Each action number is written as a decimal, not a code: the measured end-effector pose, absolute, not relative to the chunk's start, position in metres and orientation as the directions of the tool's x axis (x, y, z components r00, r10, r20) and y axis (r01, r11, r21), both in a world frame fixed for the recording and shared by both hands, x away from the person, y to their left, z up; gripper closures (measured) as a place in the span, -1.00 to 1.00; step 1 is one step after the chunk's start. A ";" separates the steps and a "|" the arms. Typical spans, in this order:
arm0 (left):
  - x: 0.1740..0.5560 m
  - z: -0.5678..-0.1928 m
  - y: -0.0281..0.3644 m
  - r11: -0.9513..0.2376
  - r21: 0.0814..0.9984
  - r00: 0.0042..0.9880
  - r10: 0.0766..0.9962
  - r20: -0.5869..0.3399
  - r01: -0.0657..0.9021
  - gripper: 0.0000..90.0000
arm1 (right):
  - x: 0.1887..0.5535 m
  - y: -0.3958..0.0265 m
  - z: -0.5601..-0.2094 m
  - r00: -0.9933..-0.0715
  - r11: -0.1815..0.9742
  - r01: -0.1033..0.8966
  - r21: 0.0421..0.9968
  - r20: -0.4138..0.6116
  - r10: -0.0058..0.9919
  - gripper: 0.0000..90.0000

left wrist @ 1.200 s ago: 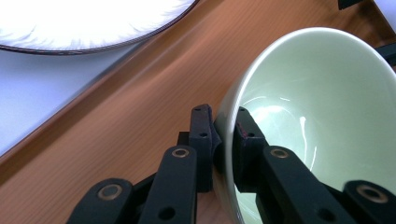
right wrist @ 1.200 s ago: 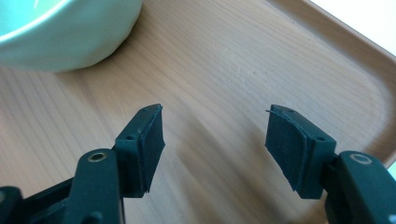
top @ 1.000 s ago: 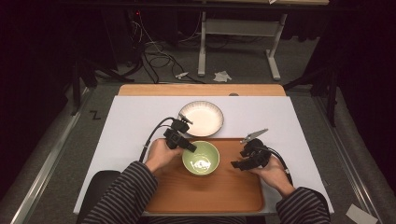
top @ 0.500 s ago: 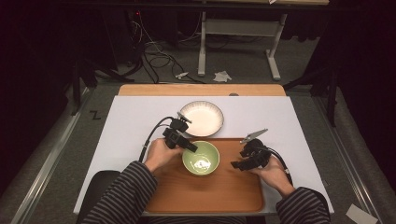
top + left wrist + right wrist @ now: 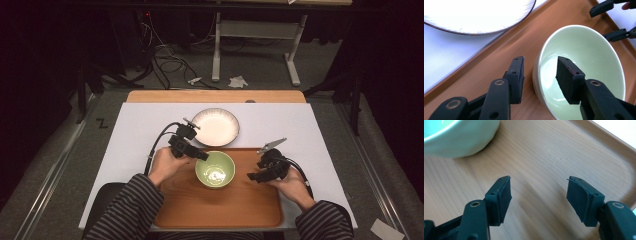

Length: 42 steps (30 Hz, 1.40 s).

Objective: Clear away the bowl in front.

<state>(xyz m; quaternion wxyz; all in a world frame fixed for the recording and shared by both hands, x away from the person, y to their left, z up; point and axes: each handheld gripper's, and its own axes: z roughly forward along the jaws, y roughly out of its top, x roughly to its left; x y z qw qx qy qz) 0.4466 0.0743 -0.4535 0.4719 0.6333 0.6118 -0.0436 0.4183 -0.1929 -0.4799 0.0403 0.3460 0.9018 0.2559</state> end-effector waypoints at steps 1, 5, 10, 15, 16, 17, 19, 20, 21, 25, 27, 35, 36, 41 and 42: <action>0.446 -0.452 0.075 0.196 0.545 0.247 0.734 -0.633 0.815 0.29 | 0.418 -0.193 -0.480 -0.757 0.630 0.603 0.489 0.104 0.645 -0.16; 0.440 -0.449 0.082 0.129 0.553 0.292 0.739 -0.608 0.823 0.27 | 0.418 -0.193 -0.480 -0.759 0.630 0.600 0.493 0.104 0.642 -0.16; 0.437 -0.448 0.083 0.147 0.547 0.280 0.734 -0.619 0.824 0.26 | 0.418 -0.193 -0.480 -0.762 0.634 0.598 0.491 0.102 0.639 -0.16; 0.433 -0.449 0.087 0.155 0.546 0.275 0.732 -0.623 0.824 0.25 | 0.419 -0.193 -0.480 -0.761 0.633 0.600 0.488 0.105 0.640 -0.16; 0.433 -0.449 0.087 0.155 0.546 0.275 0.732 -0.623 0.824 0.25 | 0.419 -0.193 -0.480 -0.761 0.633 0.600 0.488 0.105 0.640 -0.16; 0.432 -0.449 0.087 0.157 0.546 0.275 0.731 -0.624 0.823 0.25 | 0.419 -0.193 -0.481 -0.765 0.635 0.595 0.492 0.104 0.636 -0.16; 0.430 -0.449 0.088 0.161 0.546 0.273 0.730 -0.626 0.822 0.25 | 0.419 -0.193 -0.481 -0.764 0.635 0.597 0.490 0.106 0.637 -0.17; 0.430 -0.449 0.089 0.162 0.546 0.274 0.729 -0.627 0.822 0.25 | 0.419 -0.193 -0.481 -0.765 0.636 0.596 0.489 0.106 0.635 -0.17; 0.428 -0.449 0.089 0.163 0.547 0.273 0.729 -0.628 0.821 0.25 | 0.419 -0.193 -0.481 -0.764 0.635 0.597 0.490 0.105 0.637 -0.17; 0.425 -0.448 0.090 0.170 0.550 0.272 0.728 -0.629 0.818 0.26 | 0.419 -0.193 -0.480 -0.763 0.634 0.598 0.490 0.103 0.639 -0.17; 0.425 -0.448 0.091 0.159 0.554 0.281 0.729 -0.624 0.817 0.26 | 0.419 -0.193 -0.480 -0.760 0.630 0.601 0.492 0.109 0.641 -0.17; 0.422 -0.450 0.095 0.174 0.556 0.273 0.730 -0.627 0.813 0.26 | 0.418 -0.193 -0.480 -0.754 0.624 0.608 0.491 0.110 0.648 -0.17; 0.421 -0.450 0.096 0.173 0.556 0.273 0.729 -0.627 0.813 0.26 | 0.419 -0.193 -0.480 -0.761 0.633 0.600 0.490 0.103 0.641 -0.17; 0.420 -0.453 0.100 0.186 0.553 0.263 0.730 -0.631 0.812 0.25 | 0.417 -0.192 -0.480 -0.750 0.618 0.613 0.492 0.116 0.651 -0.17; 0.420 -0.453 0.100 0.186 0.553 0.263 0.730 -0.631 0.812 0.25 | 0.417 -0.192 -0.480 -0.750 0.617 0.613 0.493 0.116 0.652 -0.17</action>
